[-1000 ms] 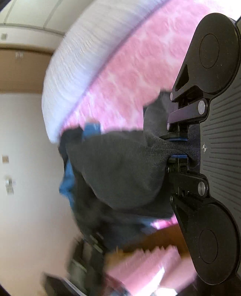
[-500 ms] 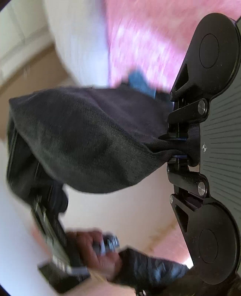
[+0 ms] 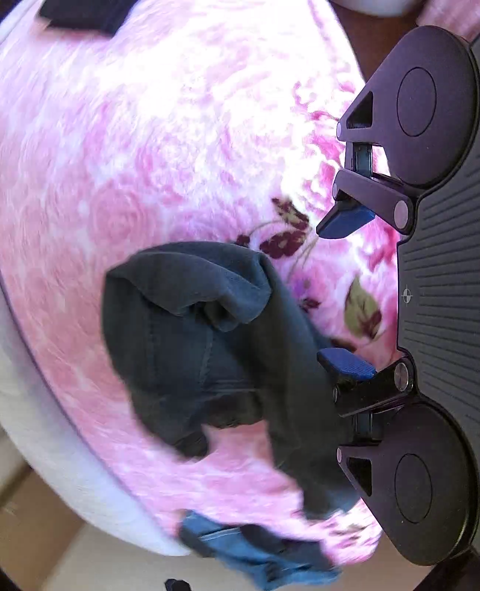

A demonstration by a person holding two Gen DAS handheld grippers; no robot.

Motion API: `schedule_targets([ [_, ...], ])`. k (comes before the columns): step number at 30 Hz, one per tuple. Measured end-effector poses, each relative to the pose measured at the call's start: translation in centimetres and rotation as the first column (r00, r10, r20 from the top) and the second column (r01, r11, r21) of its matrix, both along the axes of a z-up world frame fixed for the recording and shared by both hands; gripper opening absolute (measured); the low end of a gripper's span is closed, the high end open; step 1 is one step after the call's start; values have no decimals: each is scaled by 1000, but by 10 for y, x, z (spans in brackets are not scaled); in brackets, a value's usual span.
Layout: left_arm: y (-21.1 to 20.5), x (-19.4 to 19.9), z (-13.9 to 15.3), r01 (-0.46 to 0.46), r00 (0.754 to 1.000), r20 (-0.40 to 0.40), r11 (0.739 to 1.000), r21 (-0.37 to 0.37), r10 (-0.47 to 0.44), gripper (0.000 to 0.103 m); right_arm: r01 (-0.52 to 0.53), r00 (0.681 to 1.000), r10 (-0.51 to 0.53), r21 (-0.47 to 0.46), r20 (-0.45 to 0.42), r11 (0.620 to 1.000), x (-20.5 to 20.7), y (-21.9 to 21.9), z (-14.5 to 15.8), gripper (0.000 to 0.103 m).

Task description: Fold clothes

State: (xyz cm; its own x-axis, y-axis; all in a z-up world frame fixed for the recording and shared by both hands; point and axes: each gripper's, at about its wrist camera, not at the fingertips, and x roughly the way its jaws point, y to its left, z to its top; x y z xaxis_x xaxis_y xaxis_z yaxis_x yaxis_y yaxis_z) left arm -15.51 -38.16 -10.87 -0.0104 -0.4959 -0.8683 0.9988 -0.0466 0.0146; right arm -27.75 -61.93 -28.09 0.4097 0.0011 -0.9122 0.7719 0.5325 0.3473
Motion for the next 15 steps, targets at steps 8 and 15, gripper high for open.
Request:
schedule_targets([
  [8, 70, 68, -68, -103, 993, 73, 985, 137, 93, 67, -498, 864, 486, -370, -133, 784, 104, 30, 12, 85],
  [15, 106, 111, -137, -63, 998, 23, 975, 212, 59, 71, -766, 636, 645, -450, -424, 459, 199, 68, -34, 90],
])
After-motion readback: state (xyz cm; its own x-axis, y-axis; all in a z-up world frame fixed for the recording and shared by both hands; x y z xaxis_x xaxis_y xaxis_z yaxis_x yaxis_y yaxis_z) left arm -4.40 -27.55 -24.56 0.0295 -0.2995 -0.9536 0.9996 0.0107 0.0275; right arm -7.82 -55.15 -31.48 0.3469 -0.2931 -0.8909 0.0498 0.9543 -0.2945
